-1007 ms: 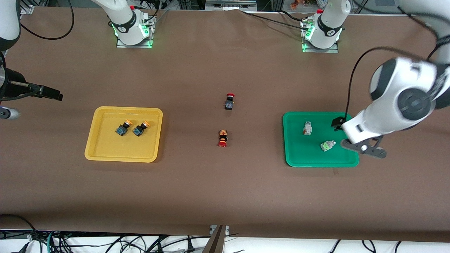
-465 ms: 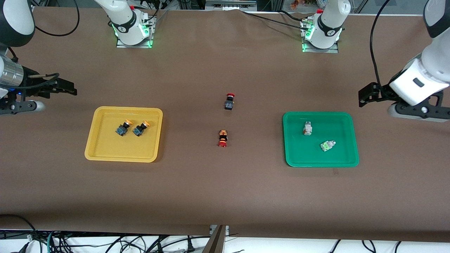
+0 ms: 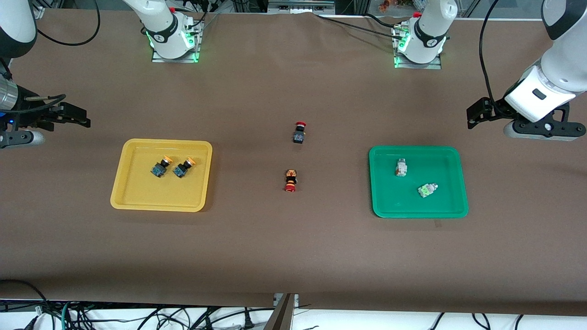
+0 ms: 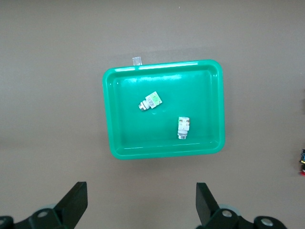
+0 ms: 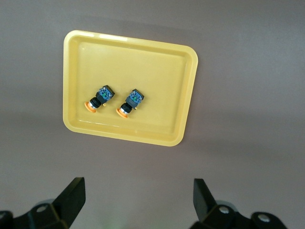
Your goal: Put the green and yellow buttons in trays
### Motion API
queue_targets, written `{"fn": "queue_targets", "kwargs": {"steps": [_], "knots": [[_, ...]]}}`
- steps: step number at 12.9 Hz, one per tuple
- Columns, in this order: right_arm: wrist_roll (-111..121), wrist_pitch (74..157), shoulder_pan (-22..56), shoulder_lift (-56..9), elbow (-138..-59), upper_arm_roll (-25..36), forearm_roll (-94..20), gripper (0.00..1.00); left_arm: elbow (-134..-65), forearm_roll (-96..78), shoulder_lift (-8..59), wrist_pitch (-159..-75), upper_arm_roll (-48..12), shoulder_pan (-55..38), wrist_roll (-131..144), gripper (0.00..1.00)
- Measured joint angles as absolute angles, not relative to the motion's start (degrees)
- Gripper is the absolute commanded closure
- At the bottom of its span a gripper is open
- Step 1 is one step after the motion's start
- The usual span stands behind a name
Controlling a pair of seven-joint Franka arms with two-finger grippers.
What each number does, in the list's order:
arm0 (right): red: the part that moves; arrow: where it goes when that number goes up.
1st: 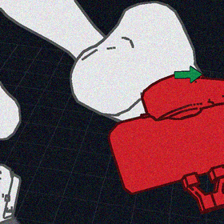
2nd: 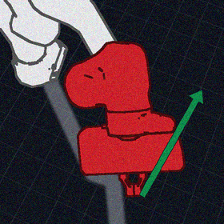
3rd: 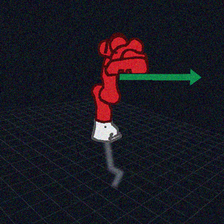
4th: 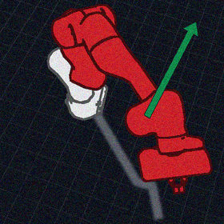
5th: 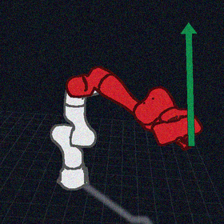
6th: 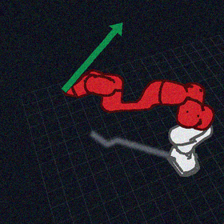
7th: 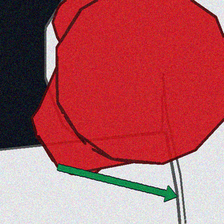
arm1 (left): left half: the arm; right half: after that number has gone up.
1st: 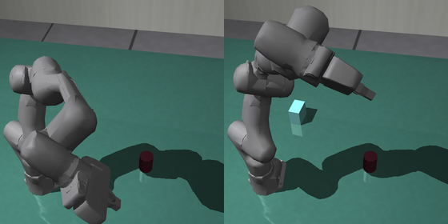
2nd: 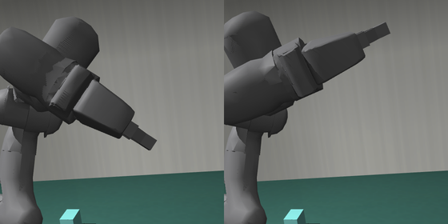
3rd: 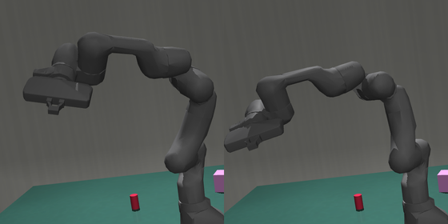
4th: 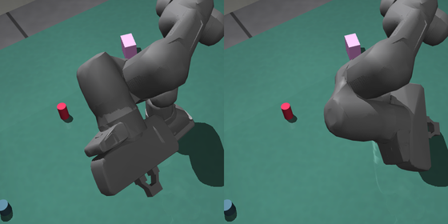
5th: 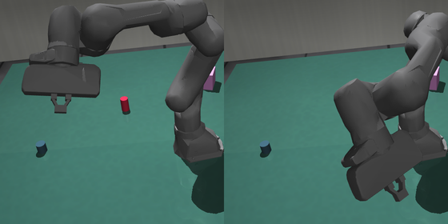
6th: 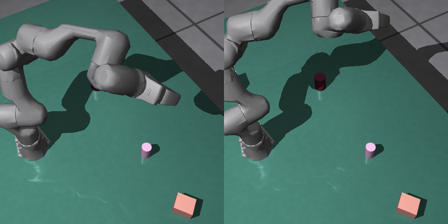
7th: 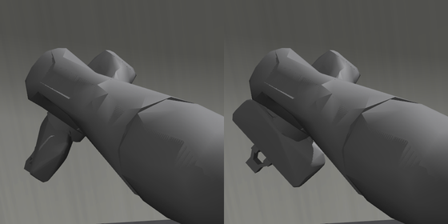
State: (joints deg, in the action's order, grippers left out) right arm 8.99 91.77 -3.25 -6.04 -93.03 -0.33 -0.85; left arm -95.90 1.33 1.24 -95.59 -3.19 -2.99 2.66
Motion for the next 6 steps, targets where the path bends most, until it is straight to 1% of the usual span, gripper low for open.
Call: {"fn": "queue_targets", "kwargs": {"steps": [6], "knots": [[8.94, 91.82, -3.57, -6.03, -92.97, 0.11, -0.85, 0.0, -95.43, 1.33, 1.29, -95.59, -3.11, -3.17, 2.86, 0.0]]}}
